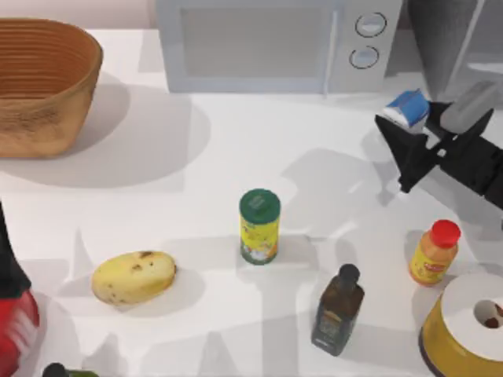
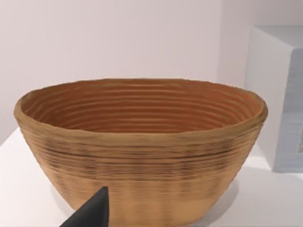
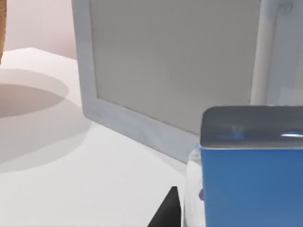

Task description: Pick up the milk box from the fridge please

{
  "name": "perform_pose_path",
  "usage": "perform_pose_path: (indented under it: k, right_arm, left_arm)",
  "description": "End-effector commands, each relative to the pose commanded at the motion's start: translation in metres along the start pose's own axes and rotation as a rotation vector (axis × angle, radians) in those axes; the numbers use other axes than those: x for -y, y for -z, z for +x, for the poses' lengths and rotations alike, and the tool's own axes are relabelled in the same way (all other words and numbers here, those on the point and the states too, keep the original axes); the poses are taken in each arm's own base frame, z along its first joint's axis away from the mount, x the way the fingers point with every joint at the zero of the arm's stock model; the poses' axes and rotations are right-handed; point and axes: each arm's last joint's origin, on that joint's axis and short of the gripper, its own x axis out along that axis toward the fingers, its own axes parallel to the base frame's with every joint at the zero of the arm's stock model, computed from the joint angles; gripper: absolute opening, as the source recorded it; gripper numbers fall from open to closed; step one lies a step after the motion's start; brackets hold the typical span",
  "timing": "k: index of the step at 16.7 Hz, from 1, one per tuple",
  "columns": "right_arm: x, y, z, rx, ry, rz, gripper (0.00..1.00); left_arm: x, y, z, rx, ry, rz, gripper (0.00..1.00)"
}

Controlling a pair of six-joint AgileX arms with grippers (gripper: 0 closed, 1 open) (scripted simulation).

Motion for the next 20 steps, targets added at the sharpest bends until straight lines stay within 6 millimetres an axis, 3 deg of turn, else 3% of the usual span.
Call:
perform_pose_path:
  k: [9, 11, 16, 20]
  right_arm:
    - [0.0, 0.002, 0.001, 0.001, -0.008, -0.002, 0.0]
    - [0.002, 0.007, 0.011, -0.003, -0.004, -0.004, 0.0]
    - [0.004, 0.019, 0.055, 0.007, -0.001, -0.008, 0.0]
    - [0.002, 0.021, 0.062, 0.005, -0.003, -0.006, 0.0]
  left_arm:
    - [0.0, 0.0, 0.0, 0.0, 0.0, 0.0, 1.0]
    - [0.0, 0.0, 0.0, 0.0, 0.0, 0.0, 1.0]
    - [0.0, 0.0, 0.0, 0.0, 0.0, 0.0, 1.0]
    - [0.0, 0.0, 0.0, 0.0, 0.0, 0.0, 1.0]
